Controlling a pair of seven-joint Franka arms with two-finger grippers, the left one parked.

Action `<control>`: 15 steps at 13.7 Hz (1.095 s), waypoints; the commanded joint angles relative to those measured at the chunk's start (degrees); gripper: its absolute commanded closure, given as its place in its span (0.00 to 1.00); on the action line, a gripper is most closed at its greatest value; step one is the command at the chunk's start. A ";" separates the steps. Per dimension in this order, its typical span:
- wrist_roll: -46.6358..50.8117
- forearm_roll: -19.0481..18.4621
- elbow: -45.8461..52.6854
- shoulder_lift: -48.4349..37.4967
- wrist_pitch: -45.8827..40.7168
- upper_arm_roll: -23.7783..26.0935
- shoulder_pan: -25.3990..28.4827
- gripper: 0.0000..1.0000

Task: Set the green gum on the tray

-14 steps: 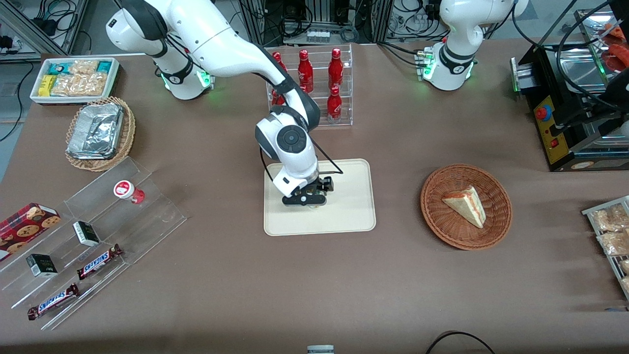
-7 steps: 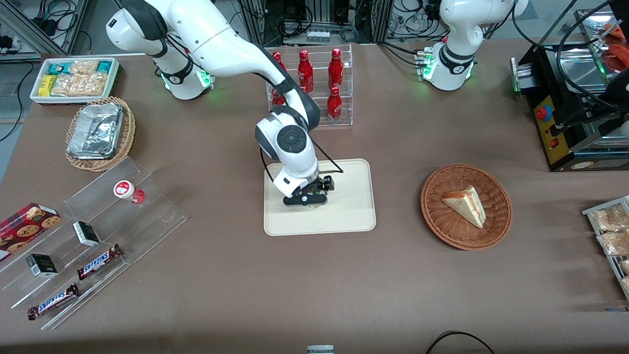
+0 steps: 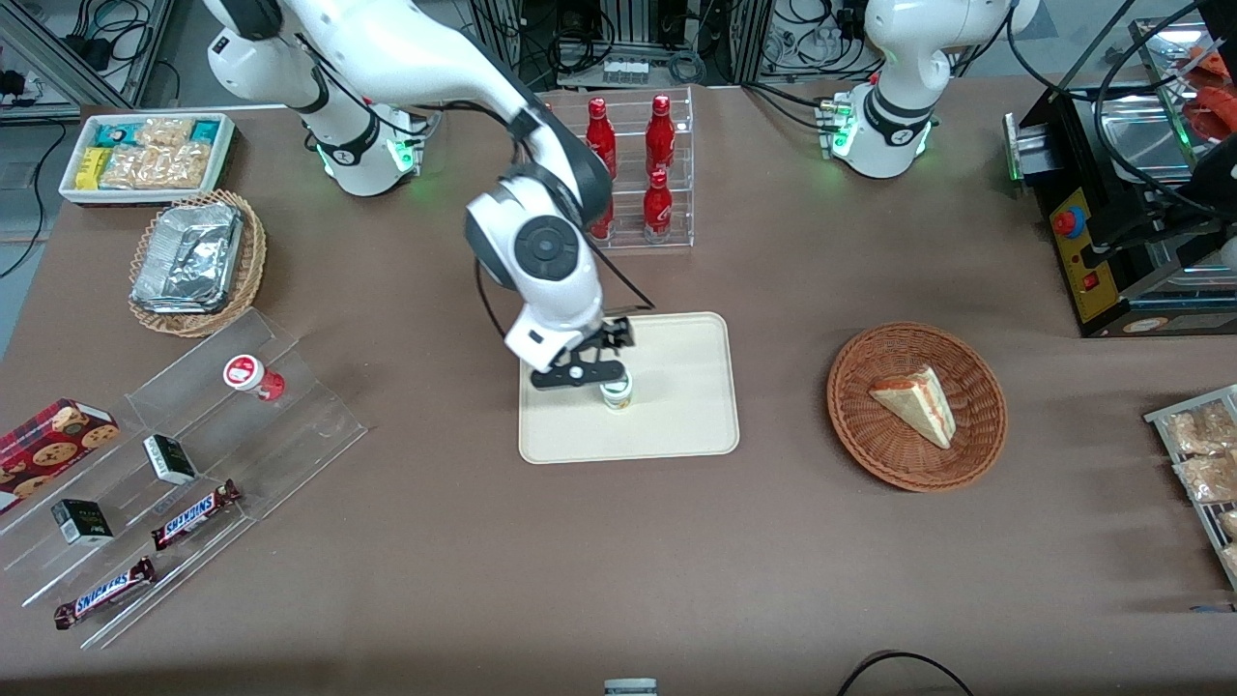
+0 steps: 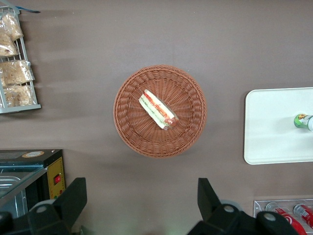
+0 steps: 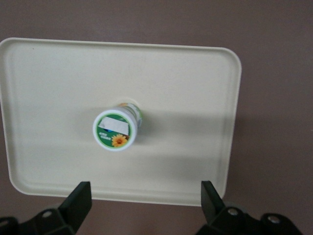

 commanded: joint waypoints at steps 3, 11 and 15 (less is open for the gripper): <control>-11.25 -0.57 -1.10 -7.39 -12.52 0.04 -7.58 0.01; -29.72 -1.54 -3.82 -13.71 -18.17 0.13 -23.31 0.01; -29.55 -2.33 -7.77 -17.85 -17.99 0.12 -30.69 0.01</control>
